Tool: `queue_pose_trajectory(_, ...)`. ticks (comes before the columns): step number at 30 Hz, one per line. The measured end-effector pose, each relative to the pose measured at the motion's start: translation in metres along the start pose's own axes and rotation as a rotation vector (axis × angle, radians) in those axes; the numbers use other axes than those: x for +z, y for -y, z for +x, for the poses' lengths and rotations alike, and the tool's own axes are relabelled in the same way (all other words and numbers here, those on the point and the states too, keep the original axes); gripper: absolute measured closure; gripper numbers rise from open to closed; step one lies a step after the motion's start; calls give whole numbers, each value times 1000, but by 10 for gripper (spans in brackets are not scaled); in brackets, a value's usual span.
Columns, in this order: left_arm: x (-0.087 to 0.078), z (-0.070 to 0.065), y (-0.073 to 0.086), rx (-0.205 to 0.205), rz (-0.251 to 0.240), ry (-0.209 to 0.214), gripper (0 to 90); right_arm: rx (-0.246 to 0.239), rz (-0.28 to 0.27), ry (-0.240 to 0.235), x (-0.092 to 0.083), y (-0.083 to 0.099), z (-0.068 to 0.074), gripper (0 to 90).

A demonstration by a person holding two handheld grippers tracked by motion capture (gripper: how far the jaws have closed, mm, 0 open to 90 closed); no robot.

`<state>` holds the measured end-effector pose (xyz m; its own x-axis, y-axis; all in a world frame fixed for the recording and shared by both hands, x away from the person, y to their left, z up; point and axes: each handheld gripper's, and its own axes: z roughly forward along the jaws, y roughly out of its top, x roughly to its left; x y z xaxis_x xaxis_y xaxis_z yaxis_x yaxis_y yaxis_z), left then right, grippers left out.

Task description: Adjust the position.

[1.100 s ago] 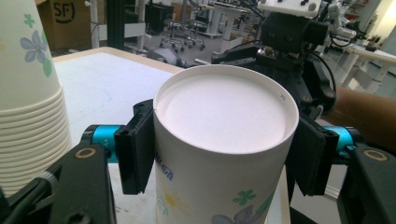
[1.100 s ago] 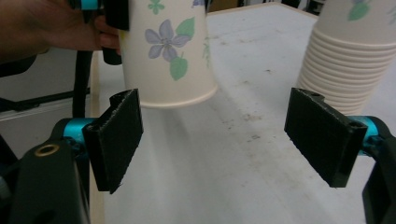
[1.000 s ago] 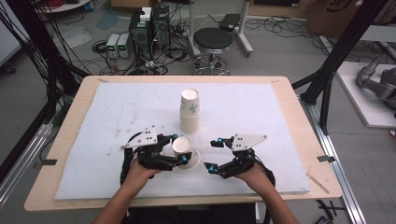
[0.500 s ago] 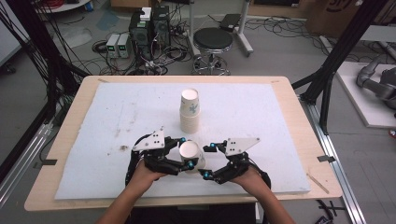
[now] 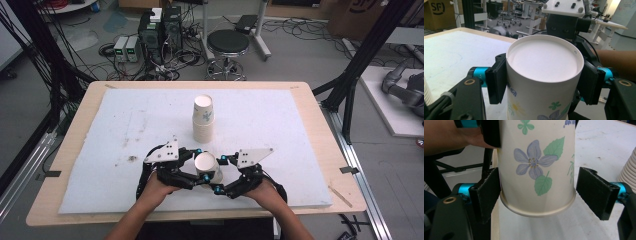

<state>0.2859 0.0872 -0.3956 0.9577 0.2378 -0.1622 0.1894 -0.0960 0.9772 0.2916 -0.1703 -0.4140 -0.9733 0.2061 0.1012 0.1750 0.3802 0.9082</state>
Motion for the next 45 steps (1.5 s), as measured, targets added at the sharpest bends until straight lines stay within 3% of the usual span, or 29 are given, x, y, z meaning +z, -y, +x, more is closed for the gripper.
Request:
queue_pose_trajectory(6,2,-1,1,7,-1,13,335,13,-20,-22,2,0,-1,214)
queue_pose_trajectory(8,2,-1,1,8,-5,10,338,16,-27,-47,2,0,-2,258)
queue_pose_trajectory(14,3,-1,1,7,-3,14,341,27,-27,-58,3,1,-3,280)
queue_pose_trajectory(20,2,0,2,3,2,4,337,5,-12,-49,2,0,-2,322)
queue_pose_trajectory(21,3,0,3,7,5,-14,259,6,-5,-43,2,0,-2,322)
queue_pose_trajectory(22,3,-1,2,9,17,-37,259,6,-5,-43,2,0,-2,322)
queue_pose_trajectory(23,4,-1,2,-2,23,-56,190,5,-2,-44,2,0,-3,322)
queue_pose_trajectory(25,3,0,2,-6,33,-52,145,-3,3,-39,1,0,-3,322)
queue_pose_trajectory(31,-1,2,-2,-8,68,-21,145,-51,93,1,-3,-2,-3,323)
queue_pose_trajectory(36,-7,5,-6,-6,88,-29,146,-102,179,36,-10,-6,-7,325)
queue_pose_trajectory(45,-7,7,-12,9,170,-15,145,-152,278,34,-22,-19,-11,325)
